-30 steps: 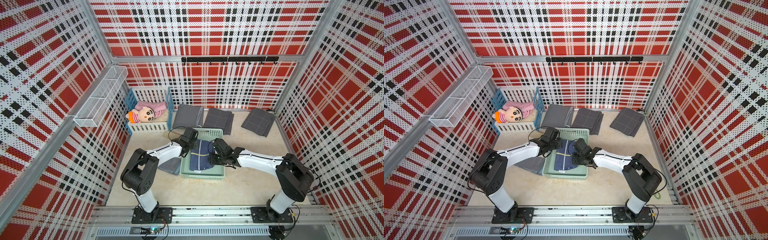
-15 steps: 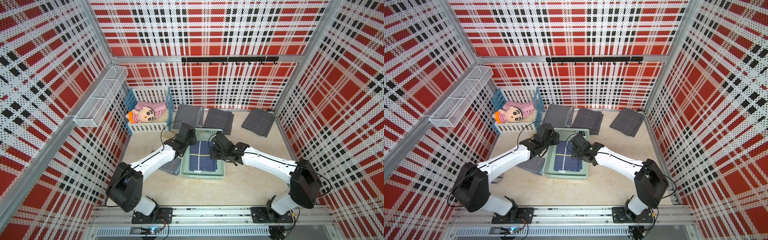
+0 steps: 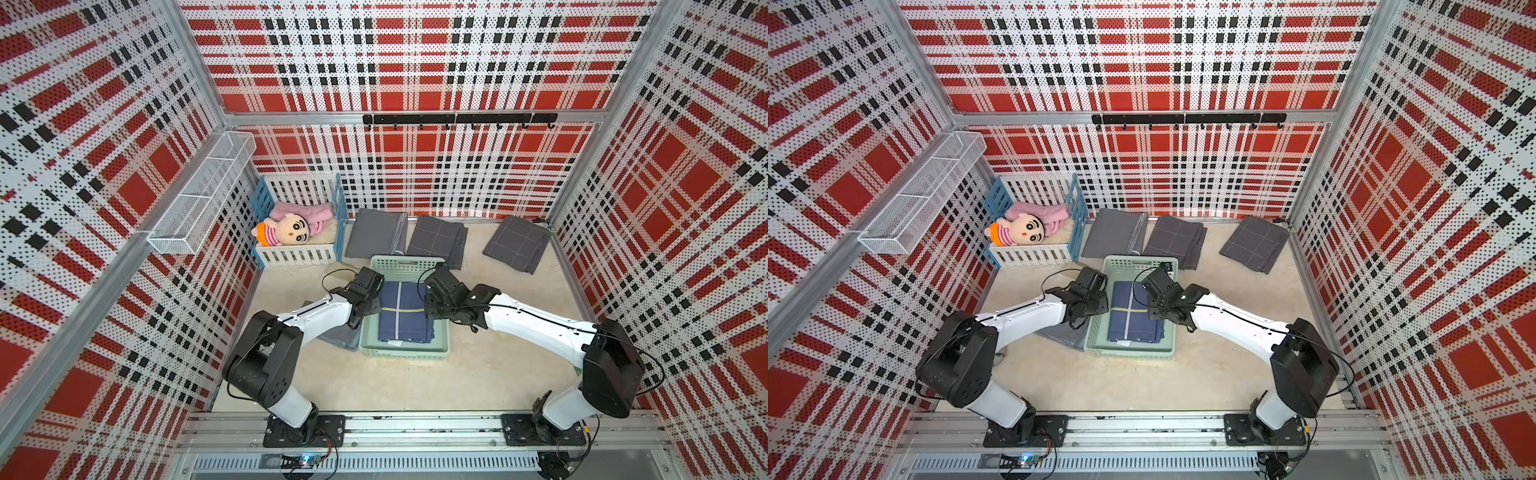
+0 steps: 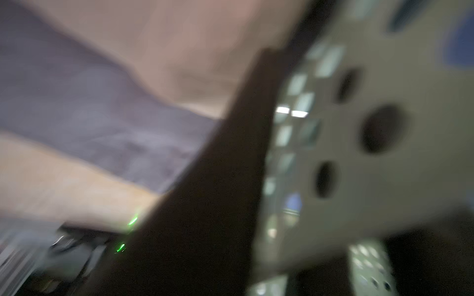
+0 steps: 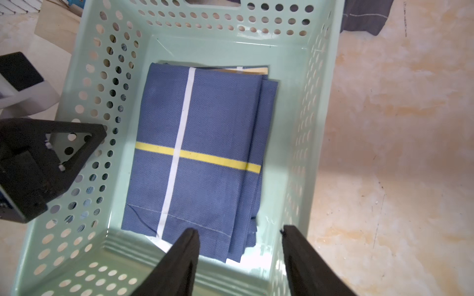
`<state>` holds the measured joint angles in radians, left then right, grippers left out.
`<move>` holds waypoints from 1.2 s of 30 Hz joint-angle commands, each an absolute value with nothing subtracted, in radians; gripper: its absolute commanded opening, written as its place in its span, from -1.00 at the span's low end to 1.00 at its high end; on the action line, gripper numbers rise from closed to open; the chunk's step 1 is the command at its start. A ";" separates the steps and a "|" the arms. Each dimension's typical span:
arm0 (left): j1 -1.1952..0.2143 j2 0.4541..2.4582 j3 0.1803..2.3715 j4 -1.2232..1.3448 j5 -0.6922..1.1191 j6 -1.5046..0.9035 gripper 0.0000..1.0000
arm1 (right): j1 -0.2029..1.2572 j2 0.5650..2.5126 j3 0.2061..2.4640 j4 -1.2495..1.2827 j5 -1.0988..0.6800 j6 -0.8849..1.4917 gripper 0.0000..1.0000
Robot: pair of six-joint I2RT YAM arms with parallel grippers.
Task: Put the folded pillowcase in the basket
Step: Move the basket to the center of the board.
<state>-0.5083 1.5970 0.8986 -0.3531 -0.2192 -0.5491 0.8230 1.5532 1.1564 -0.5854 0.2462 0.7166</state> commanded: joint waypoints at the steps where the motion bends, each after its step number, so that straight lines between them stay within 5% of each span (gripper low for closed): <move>1: -0.571 1.588 0.935 -0.361 -0.232 -0.548 -0.93 | 0.799 1.504 1.155 -0.606 0.279 0.697 0.17; 14: -0.865 1.728 1.084 -0.333 -0.302 -0.814 -1.00 | 0.613 1.359 1.103 -0.665 0.322 0.620 0.17; 27: -0.937 1.902 1.268 -0.233 -0.243 -0.950 -1.00 | 0.508 1.275 1.026 -0.661 0.325 0.592 0.19; 32: -0.940 1.854 1.209 -0.233 -0.259 -0.958 -0.17 | 0.505 1.281 1.022 -0.650 0.318 0.584 0.22; 36: -0.936 1.770 1.176 -0.245 -0.268 -0.930 -0.01 | 0.505 1.293 1.021 -0.631 0.309 0.581 0.23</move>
